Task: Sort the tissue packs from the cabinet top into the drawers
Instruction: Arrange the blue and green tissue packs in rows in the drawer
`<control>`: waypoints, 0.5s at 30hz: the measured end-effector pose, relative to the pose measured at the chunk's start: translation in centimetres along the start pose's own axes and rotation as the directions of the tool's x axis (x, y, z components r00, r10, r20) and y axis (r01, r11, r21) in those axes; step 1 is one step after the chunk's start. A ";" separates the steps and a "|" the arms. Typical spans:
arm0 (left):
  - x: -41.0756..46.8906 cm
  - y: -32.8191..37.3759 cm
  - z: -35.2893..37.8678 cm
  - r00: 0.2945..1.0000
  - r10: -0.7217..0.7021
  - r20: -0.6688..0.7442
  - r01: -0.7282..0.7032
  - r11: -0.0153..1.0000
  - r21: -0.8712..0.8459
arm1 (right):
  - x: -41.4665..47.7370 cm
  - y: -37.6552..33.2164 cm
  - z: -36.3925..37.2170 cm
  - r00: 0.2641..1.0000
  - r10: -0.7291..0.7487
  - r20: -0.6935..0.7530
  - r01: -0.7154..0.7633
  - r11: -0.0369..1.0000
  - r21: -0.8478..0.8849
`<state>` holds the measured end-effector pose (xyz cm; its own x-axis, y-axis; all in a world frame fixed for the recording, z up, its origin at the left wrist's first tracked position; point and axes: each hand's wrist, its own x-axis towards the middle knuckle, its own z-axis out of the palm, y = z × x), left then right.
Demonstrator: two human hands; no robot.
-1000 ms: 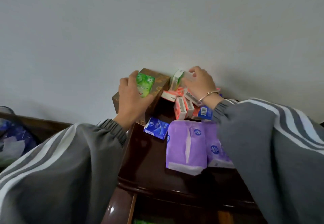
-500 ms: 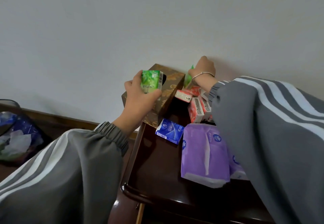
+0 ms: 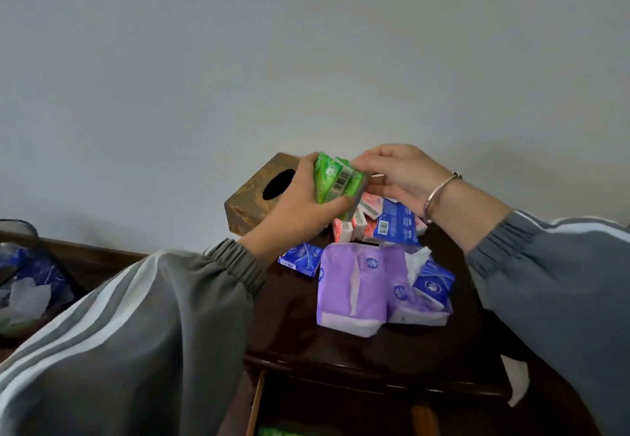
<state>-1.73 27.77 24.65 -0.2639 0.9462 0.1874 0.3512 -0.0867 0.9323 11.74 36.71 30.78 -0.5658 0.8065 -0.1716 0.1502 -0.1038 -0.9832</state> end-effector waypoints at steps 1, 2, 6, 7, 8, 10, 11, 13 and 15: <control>-0.5 0.7 0.3 1.000 0.009 0.019 -0.009 1.000 -0.006 | -1.0 -0.3 -0.3 1.000 0.006 0.008 -0.006 0.999 0.031; -0.9 1.2 0.5 1.000 0.012 0.023 -0.012 1.000 -0.004 | -1.8 -0.5 -0.4 1.000 0.009 0.015 -0.010 0.998 0.055; -2.5 1.5 0.8 0.997 -0.060 -0.048 0.058 0.998 -0.039 | -4.0 0.0 -0.3 0.999 -0.015 0.051 0.007 0.989 0.150; -2.9 1.1 0.6 0.993 -0.087 -0.074 0.083 0.995 -0.054 | -4.2 0.6 -0.2 0.999 -0.019 0.033 0.014 0.989 0.145; -3.4 0.6 0.2 0.988 -0.112 -0.102 0.105 0.992 -0.074 | -4.2 1.3 -0.1 1.000 -0.029 -0.010 0.030 0.996 0.085; -4.4 -0.9 -0.8 0.976 -0.161 -0.147 0.142 0.981 -0.131 | -3.9 3.7 0.4 0.989 -0.084 -0.125 0.059 0.981 -0.185; -4.9 -1.9 -1.5 0.970 -0.182 -0.161 0.157 0.975 -0.156 | -3.6 5.2 0.9 0.982 -0.117 -0.148 0.060 0.937 -0.344; -6.0 -3.9 -2.8 0.939 -0.260 -0.224 0.223 0.959 -0.177 | -2.7 8.6 2.6 0.987 -0.132 -0.086 0.057 0.806 -0.589; -7.1 -5.6 -4.0 0.895 -0.353 -0.274 0.310 0.932 -0.189 | -1.3 11.7 4.9 0.993 -0.114 0.009 0.086 0.692 -0.717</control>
<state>-5.41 20.28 19.29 -0.6062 0.7916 -0.0766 0.0759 0.1534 0.9852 10.33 31.58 19.20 -0.5862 0.8080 -0.0591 0.6365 0.4142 -0.6506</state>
